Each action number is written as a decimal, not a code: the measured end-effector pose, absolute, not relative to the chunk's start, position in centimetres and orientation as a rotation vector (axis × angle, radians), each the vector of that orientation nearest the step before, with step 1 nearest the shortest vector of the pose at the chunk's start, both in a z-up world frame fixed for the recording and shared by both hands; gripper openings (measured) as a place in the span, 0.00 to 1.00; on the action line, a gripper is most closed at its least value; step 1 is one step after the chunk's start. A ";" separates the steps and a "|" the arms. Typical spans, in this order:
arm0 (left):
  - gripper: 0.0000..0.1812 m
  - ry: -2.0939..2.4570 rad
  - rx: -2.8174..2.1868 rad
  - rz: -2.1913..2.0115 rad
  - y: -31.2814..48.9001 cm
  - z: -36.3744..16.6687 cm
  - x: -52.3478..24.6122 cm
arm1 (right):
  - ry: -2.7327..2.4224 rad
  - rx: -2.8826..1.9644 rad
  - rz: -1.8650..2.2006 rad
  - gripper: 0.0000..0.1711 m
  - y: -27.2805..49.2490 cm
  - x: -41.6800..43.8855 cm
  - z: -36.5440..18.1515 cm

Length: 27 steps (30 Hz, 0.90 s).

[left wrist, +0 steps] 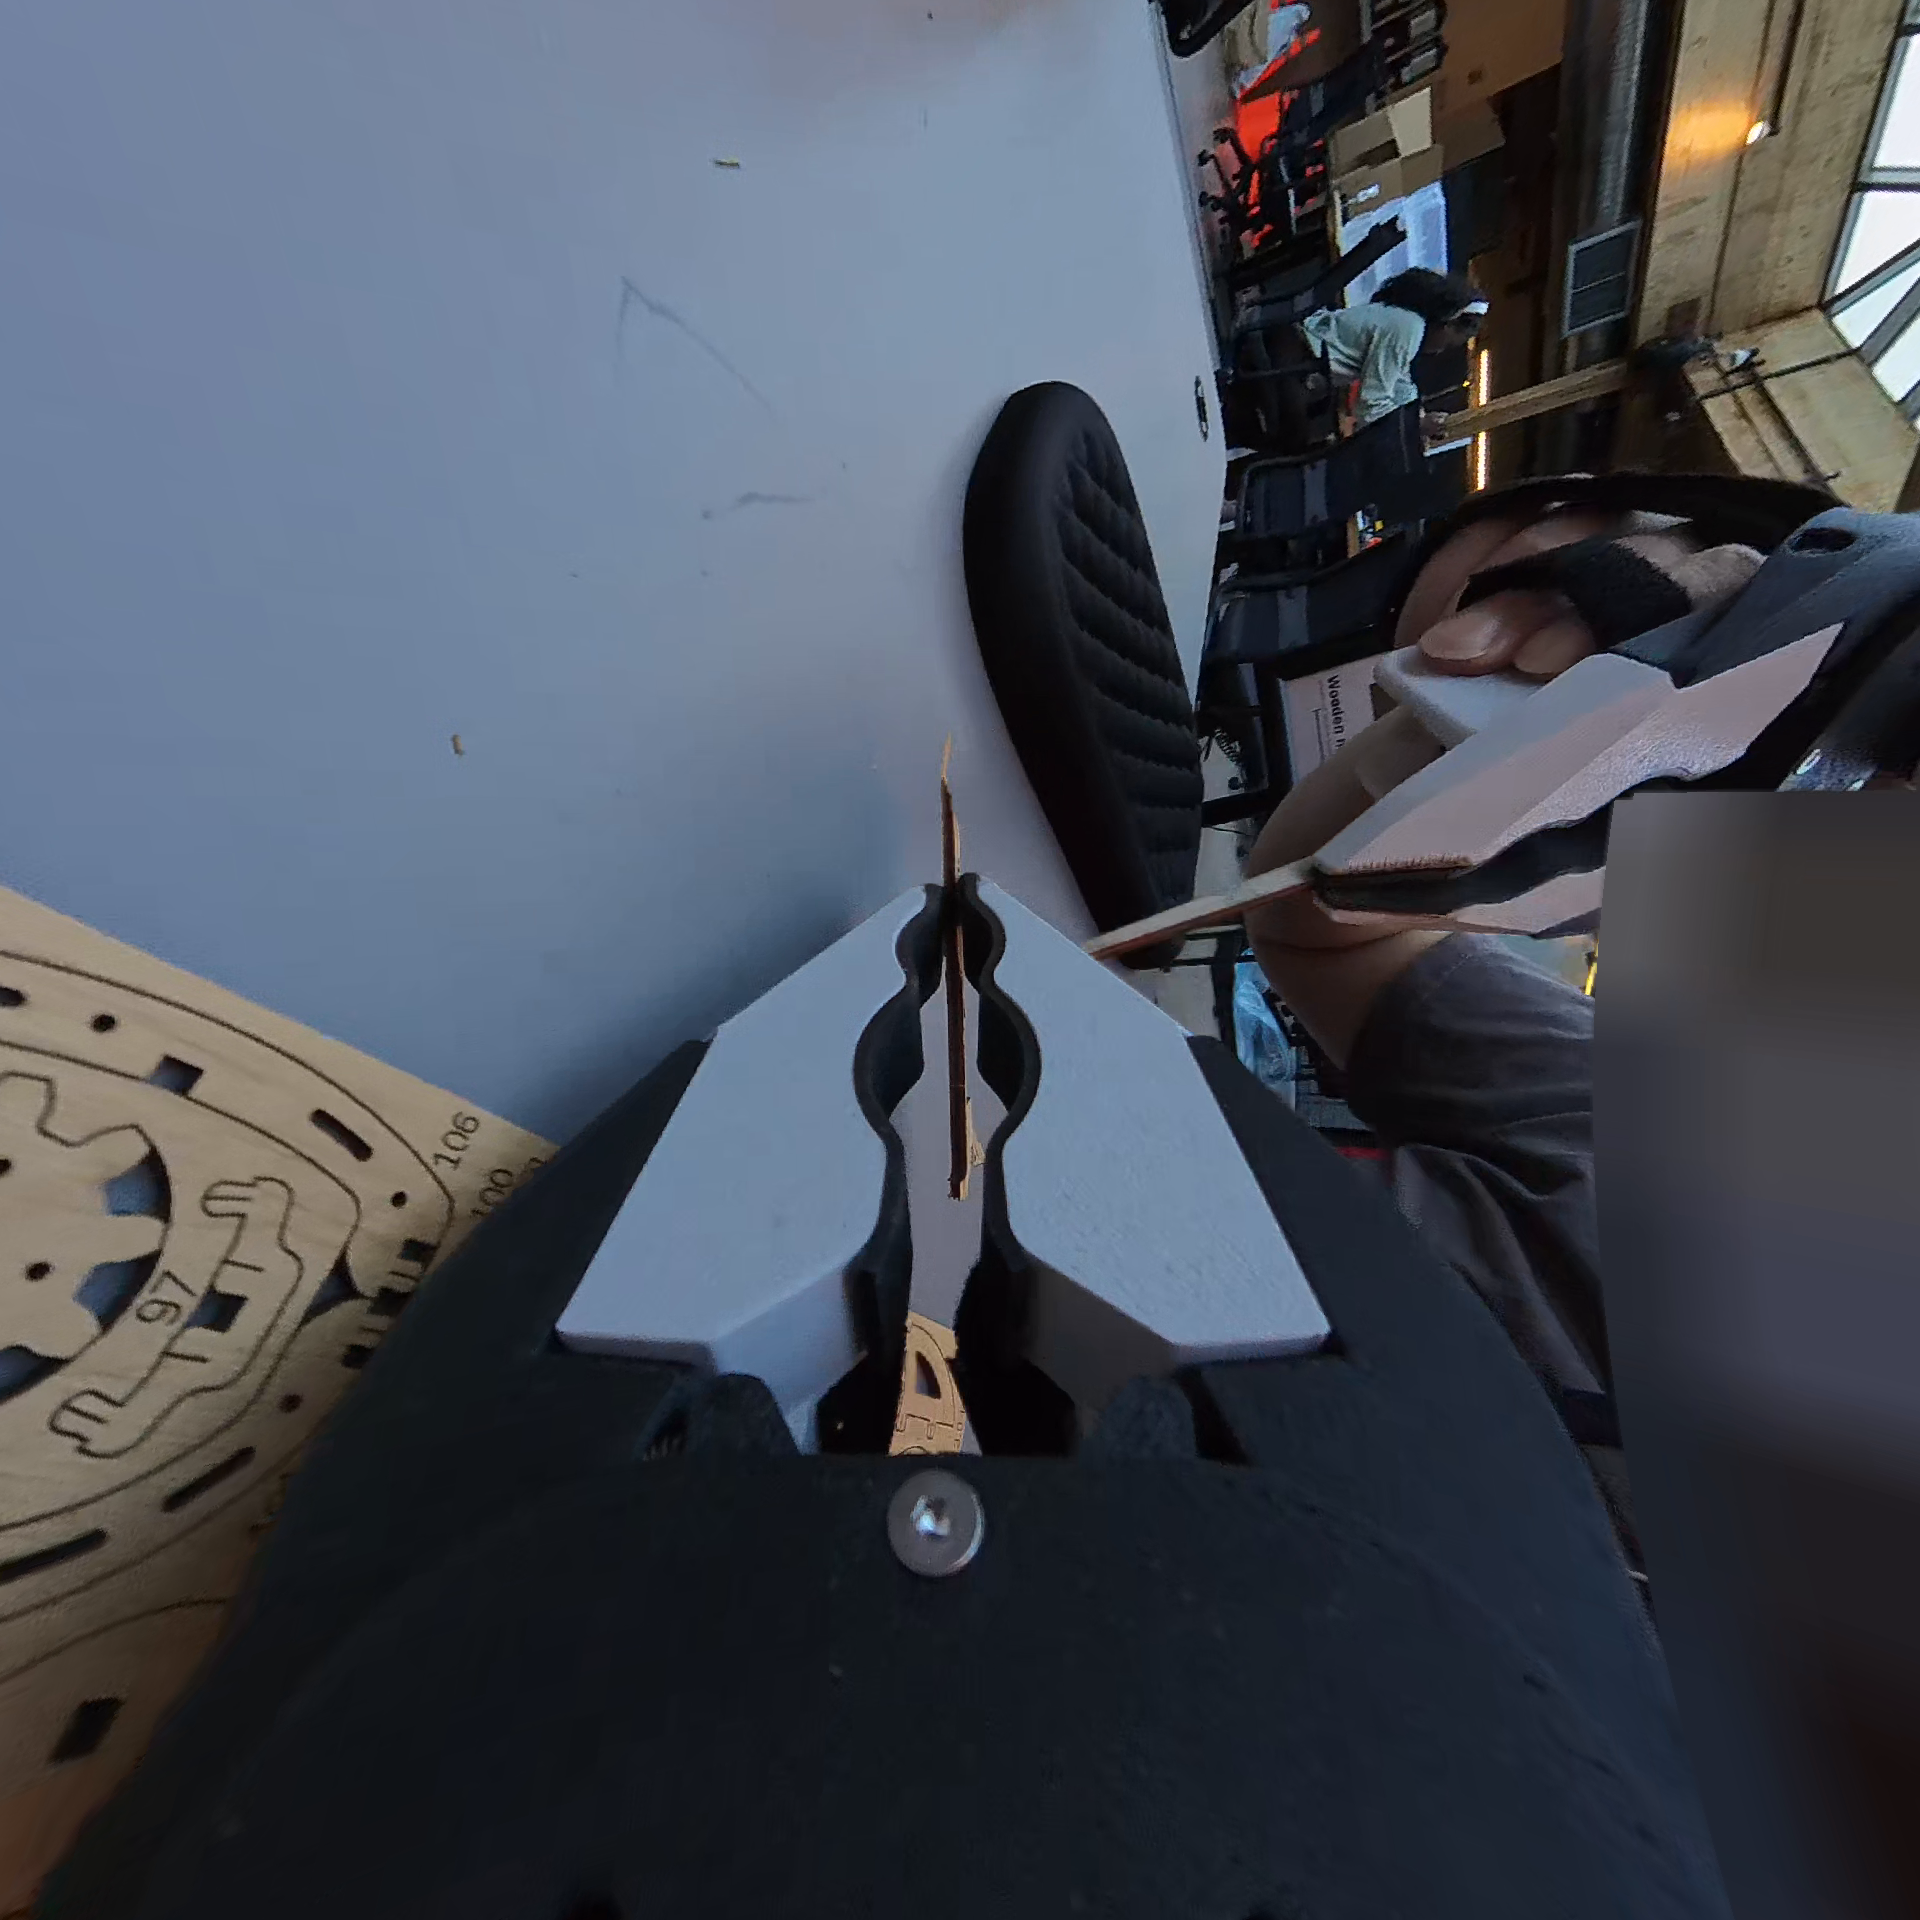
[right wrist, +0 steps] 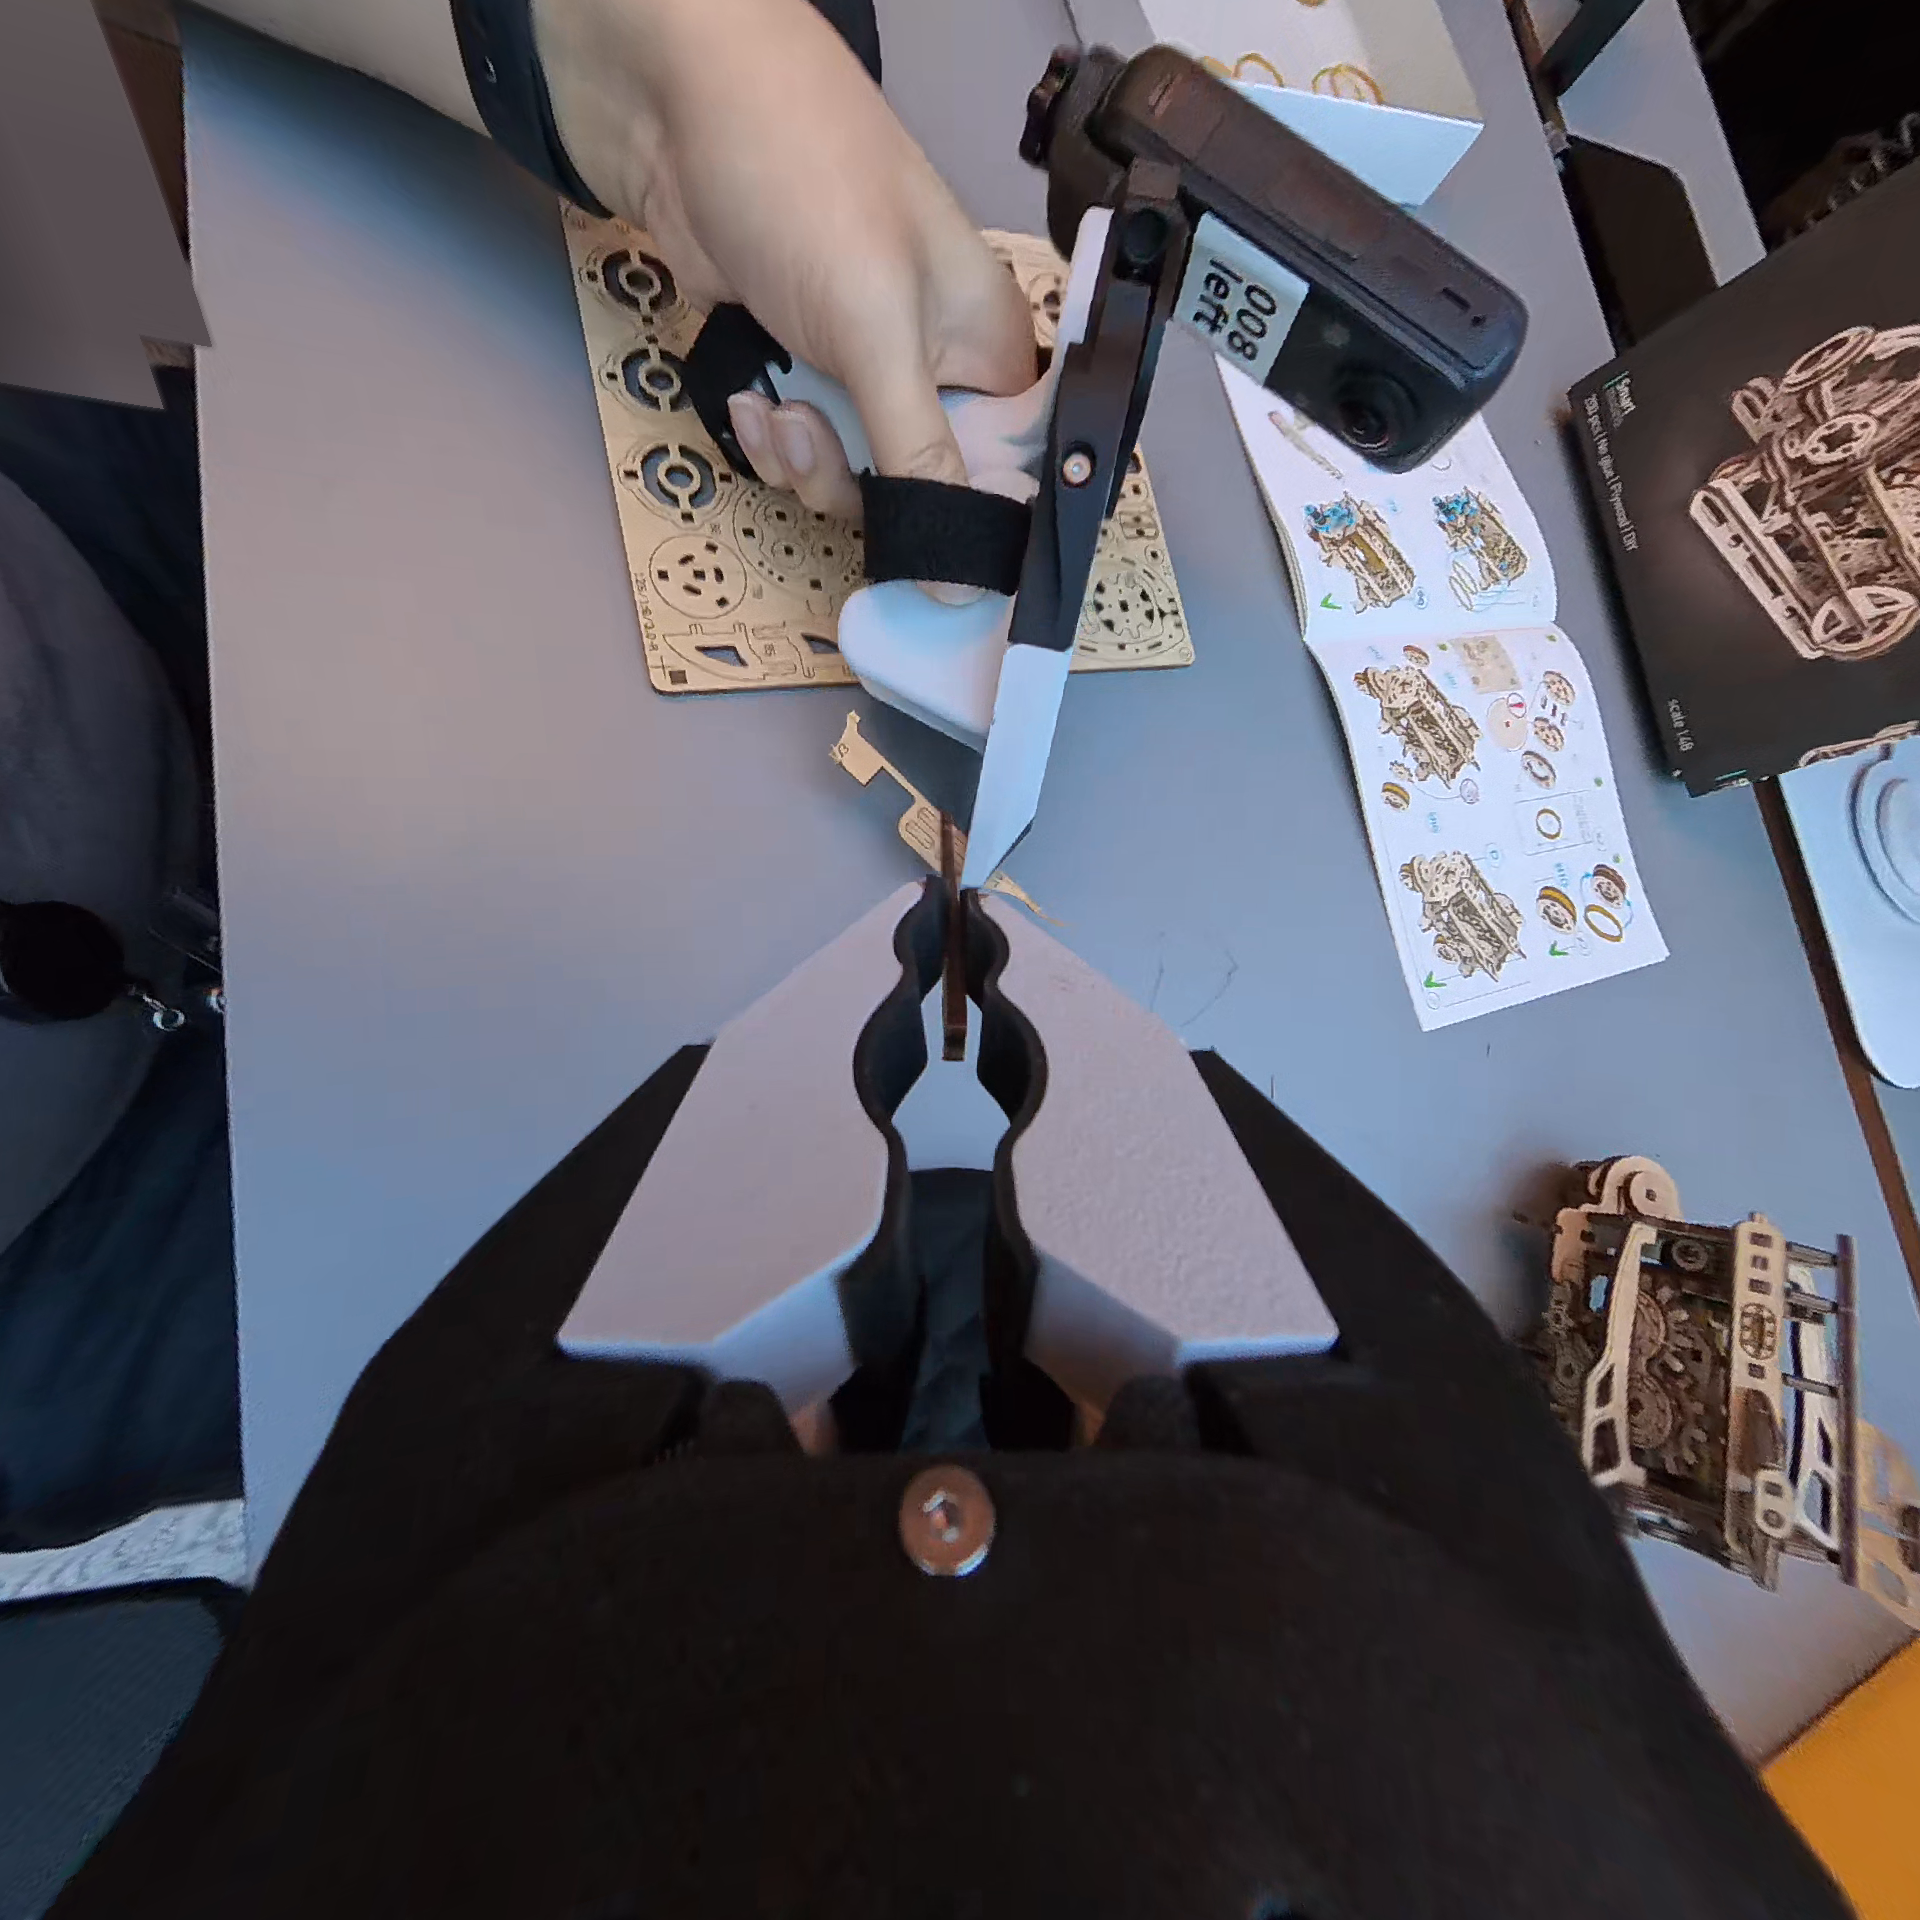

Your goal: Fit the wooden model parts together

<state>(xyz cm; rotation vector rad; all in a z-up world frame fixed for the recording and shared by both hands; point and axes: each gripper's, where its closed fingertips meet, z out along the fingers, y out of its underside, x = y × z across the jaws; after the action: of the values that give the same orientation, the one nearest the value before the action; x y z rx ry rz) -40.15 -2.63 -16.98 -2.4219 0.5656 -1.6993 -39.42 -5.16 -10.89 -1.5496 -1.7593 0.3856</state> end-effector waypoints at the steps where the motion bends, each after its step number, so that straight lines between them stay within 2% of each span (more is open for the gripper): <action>1: 0.00 0.582 -2.431 -1.671 -2.7 -17.2 -40.1 | -1.784 -1.547 0.357 0.00 -5.2 -39.4 -11.4; 9: 0.00 0.712 -2.462 -1.449 -2.8 -18.1 -40.2 | -1.875 -1.374 0.182 0.00 -5.9 -40.0 -12.9; 17: 0.00 0.711 -2.462 -1.448 -2.8 -18.1 -40.2 | -1.980 -1.145 -0.060 0.00 -6.8 -40.3 -13.2; 27: 0.00 0.704 -2.463 -1.458 -2.8 -18.1 -40.2 | -2.028 -1.088 -0.135 0.00 -7.1 -40.5 -13.4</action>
<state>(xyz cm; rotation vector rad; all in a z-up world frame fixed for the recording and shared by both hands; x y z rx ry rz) -40.24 -2.78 -18.11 -2.4629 0.7045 -1.4575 -40.53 -7.11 -13.38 -1.0875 -2.0282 -0.1353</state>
